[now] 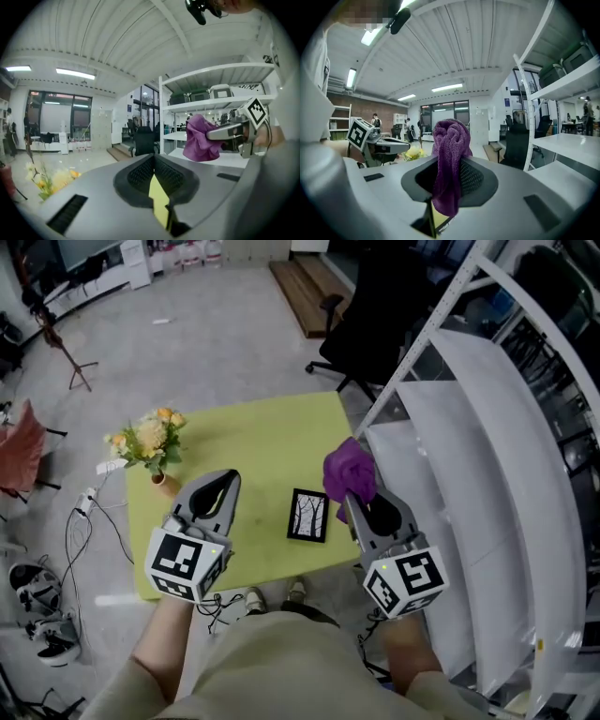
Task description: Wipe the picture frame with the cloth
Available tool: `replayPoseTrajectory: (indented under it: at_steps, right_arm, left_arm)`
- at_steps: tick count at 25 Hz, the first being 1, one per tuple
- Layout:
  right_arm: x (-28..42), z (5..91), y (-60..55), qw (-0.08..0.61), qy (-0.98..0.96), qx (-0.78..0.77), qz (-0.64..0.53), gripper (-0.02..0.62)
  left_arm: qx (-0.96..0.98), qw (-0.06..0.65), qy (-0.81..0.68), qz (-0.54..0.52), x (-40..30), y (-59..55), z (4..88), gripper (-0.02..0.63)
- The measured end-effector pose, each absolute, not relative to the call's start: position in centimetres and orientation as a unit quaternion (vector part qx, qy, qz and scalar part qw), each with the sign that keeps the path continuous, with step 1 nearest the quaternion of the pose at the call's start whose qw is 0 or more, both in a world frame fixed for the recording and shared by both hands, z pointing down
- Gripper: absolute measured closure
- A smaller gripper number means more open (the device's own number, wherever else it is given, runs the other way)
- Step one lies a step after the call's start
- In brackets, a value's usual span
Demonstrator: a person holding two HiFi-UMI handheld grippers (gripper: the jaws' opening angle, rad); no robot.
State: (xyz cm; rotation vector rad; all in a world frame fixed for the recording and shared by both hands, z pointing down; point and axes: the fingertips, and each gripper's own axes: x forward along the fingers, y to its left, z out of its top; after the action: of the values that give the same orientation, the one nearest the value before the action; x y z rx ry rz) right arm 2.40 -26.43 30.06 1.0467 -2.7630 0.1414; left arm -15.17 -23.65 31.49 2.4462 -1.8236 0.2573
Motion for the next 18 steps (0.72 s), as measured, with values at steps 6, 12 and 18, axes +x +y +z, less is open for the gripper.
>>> replayPoseTrajectory:
  at_steps: [6,12,18]
  right_arm:
    - [2.8,25.0,-24.9,0.045,-0.934,0.354,0.006,0.511]
    - [3.3,22.3,-23.4,0.015,-0.938,0.347,-0.014,0.511]
    - [2.4,23.3,-22.2,0.036,-0.946,0.323,-0.018,0.511]
  left_arm:
    - [0.792,-0.009,-0.609,0.044,-15.7,-21.6,25.1,0.598]
    - [0.779,-0.045,-0.624,0.049,-16.0,-19.2,22.9,0.598]
    - [0.769,-0.045,-0.634,0.064,-16.0,-17.8,24.3,0.598]
